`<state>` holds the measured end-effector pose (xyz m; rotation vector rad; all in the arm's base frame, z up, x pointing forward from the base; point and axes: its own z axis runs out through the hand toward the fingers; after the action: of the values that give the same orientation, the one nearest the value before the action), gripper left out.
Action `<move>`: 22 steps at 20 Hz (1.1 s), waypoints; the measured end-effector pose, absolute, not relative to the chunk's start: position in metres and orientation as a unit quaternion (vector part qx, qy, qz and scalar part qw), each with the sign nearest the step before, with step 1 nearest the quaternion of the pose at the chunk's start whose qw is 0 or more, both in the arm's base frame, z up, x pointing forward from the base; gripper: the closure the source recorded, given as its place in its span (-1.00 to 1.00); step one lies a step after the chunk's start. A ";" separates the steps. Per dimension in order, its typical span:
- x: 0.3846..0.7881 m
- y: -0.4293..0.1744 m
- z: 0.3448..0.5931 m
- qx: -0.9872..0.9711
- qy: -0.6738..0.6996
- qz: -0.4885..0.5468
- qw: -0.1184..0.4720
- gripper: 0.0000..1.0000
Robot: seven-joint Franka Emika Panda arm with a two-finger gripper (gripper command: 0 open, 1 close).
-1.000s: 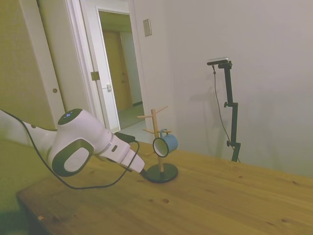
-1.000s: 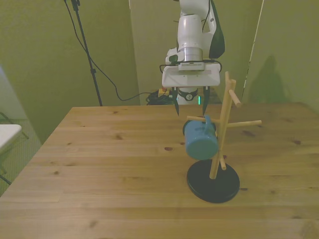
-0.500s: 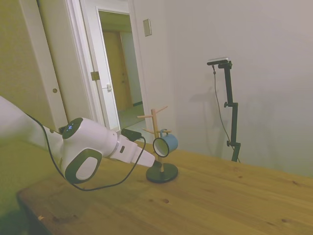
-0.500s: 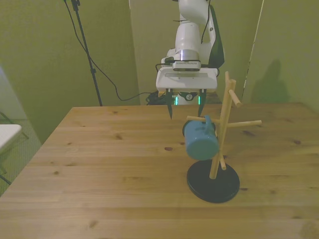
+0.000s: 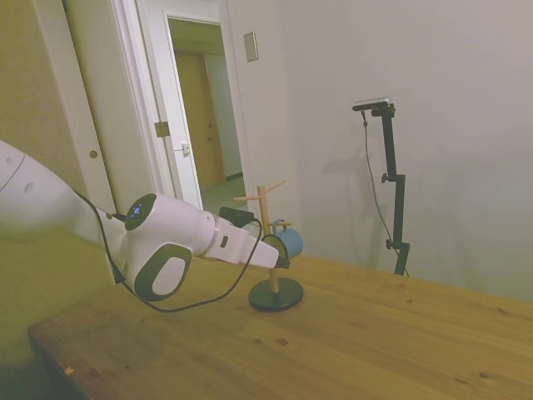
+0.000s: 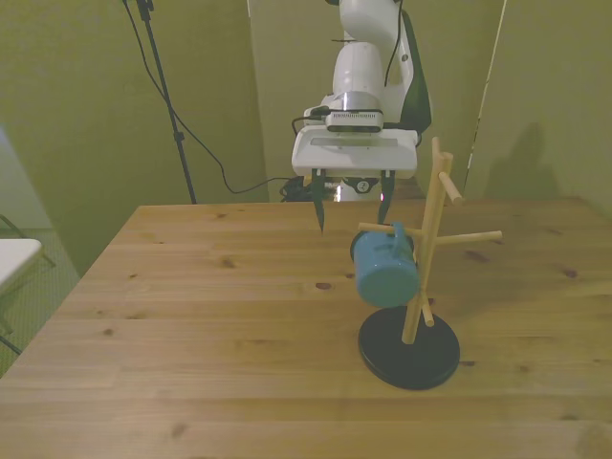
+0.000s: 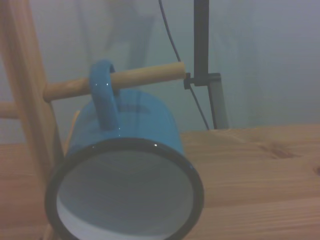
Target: Unload the mug
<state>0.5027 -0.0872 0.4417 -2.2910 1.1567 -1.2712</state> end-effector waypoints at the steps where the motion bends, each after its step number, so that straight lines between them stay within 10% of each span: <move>1: 0.508 -0.088 0.441 -0.793 0.400 -0.439 0.137 -1.00; 19: 0.575 -0.102 0.447 -0.800 0.391 -0.437 0.122 -1.00; 20: 0.577 -0.102 0.447 -0.801 0.391 -0.436 0.121 1.00; 22: 0.581 -0.101 0.447 -0.804 0.389 -0.433 0.121 1.00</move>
<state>0.5808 -0.1007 0.4471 -2.3493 1.1358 -1.2650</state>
